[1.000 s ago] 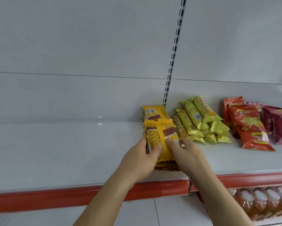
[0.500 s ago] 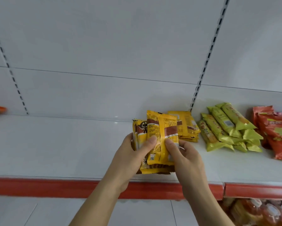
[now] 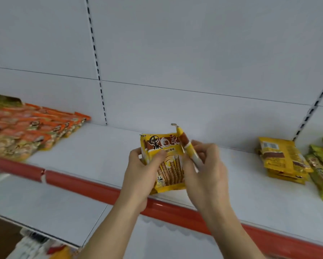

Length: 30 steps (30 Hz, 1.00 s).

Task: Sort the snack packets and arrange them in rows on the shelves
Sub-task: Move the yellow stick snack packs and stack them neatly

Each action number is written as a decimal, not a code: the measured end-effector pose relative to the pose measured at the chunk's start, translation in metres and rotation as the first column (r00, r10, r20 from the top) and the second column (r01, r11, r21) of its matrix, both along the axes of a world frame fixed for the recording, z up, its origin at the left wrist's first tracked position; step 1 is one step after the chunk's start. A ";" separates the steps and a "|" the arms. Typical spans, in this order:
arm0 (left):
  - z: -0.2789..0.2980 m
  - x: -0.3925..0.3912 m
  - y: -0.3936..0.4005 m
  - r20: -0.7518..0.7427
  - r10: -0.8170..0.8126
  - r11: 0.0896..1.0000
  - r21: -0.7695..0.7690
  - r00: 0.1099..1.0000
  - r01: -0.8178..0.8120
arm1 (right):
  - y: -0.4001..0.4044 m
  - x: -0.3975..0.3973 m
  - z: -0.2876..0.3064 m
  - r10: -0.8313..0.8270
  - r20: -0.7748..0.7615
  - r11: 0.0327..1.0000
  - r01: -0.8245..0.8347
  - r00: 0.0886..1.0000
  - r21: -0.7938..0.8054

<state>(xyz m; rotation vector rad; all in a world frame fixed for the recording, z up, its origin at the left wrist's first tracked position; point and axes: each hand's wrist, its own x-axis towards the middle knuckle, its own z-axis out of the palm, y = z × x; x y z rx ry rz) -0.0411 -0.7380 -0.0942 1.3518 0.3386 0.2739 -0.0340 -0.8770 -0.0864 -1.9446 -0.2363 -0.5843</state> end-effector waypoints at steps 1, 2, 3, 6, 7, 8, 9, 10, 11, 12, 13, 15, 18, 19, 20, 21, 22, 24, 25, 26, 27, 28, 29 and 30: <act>0.001 0.000 0.006 0.009 0.013 1.000 -0.010 1.000 -0.013 | 0.016 -0.004 -0.004 0.063 0.038 0.996 -0.061 0.997 -0.070; 0.002 -0.001 0.017 0.021 0.033 0.999 -0.015 0.999 -0.032 | 0.033 -0.006 -0.009 0.120 0.084 0.986 -0.109 0.989 -0.125; 0.002 -0.001 0.029 0.034 0.049 0.998 -0.031 0.998 -0.048 | 0.047 -0.005 -0.013 0.158 0.112 0.979 -0.141 0.981 -0.145; 0.003 -0.003 0.073 0.051 0.051 0.995 -0.092 0.997 -0.046 | 0.083 -0.002 -0.013 0.182 0.098 0.980 -0.172 0.979 -0.101; 0.003 -0.003 0.089 0.055 0.032 0.995 -0.100 0.998 -0.027 | 0.097 -0.001 -0.013 0.160 0.100 0.983 -0.149 0.982 -0.108; 0.003 -0.004 0.106 0.057 0.022 0.995 -0.095 0.998 -0.016 | 0.111 0.000 -0.012 0.151 0.081 0.984 -0.142 0.985 -0.112; 0.003 -0.005 0.122 0.059 0.018 0.996 -0.086 0.998 -0.013 | 0.126 0.000 -0.010 0.163 0.030 0.983 -0.160 0.986 -0.085; 0.003 -0.006 0.139 0.065 0.014 0.996 -0.087 0.998 -0.008 | 0.142 -0.002 -0.007 0.202 -0.046 0.979 -0.203 0.978 -0.030; 0.003 -0.006 0.156 0.069 0.014 0.995 -0.095 0.997 -0.008 | 0.159 -0.004 -0.005 0.247 -0.125 0.969 -0.243 0.961 0.042; 0.002 -0.007 0.173 0.075 0.013 0.995 -0.095 0.997 -0.006 | 0.175 -0.006 -0.004 0.273 -0.185 0.961 -0.257 0.944 0.104; 0.002 -0.008 0.189 0.078 0.010 0.996 -0.090 0.997 -0.003 | 0.191 -0.006 -0.004 0.261 -0.211 0.963 -0.239 0.942 0.125; 0.002 -0.009 0.217 0.074 -0.025 0.996 -0.083 0.997 0.031 | 0.219 -0.006 -0.004 0.191 -0.221 0.978 -0.167 0.956 0.123; 0.005 -0.008 0.244 0.054 -0.159 0.983 -0.089 0.986 0.163 | 0.251 0.000 0.001 0.095 -0.205 0.987 -0.065 0.974 0.145; 0.006 -0.006 0.251 0.051 -0.190 0.977 -0.088 0.980 0.194 | 0.259 0.005 0.002 0.087 -0.211 0.985 -0.053 0.974 0.163; 0.006 -0.002 0.259 0.064 -0.203 0.975 -0.082 0.977 0.208 | 0.265 0.009 0.005 0.089 -0.218 0.983 -0.050 0.972 0.175; 0.006 0.003 0.267 0.084 -0.196 0.977 -0.072 0.977 0.202 | 0.270 0.015 0.007 0.091 -0.226 0.981 -0.048 0.970 0.189; 0.007 0.008 0.276 0.100 -0.172 0.982 -0.059 0.980 0.179 | 0.273 0.021 0.010 0.090 -0.226 0.976 -0.040 0.970 0.216; 0.010 0.021 0.295 0.093 -0.102 0.994 -0.031 0.990 0.105 | 0.277 0.037 0.015 0.064 -0.221 0.972 -0.010 0.973 0.235; 0.011 0.026 0.305 0.088 -0.067 0.997 -0.020 0.994 0.069 | 0.278 0.049 0.015 0.039 -0.227 0.972 0.016 0.973 0.234; 0.014 0.030 0.315 0.089 -0.034 0.999 -0.022 0.995 0.036 | 0.280 0.061 0.016 0.024 -0.249 0.971 0.037 0.968 0.238; 0.017 0.034 0.324 0.091 -0.020 0.999 -0.026 0.996 0.022 | 0.282 0.074 0.015 0.022 -0.285 0.968 0.052 0.958 0.247; 0.018 0.038 0.333 0.089 -0.015 0.999 -0.026 0.996 0.018 | 0.287 0.085 0.014 0.033 -0.328 0.964 0.057 0.944 0.261; 0.019 0.043 0.341 0.086 -0.018 1.000 -0.024 0.996 0.020 | 0.292 0.095 0.011 0.036 -0.365 0.968 0.057 0.930 0.242; 0.020 0.047 0.349 0.089 -0.022 1.000 -0.018 0.996 0.024 | 0.296 0.104 0.007 0.024 -0.388 0.980 0.054 0.921 0.189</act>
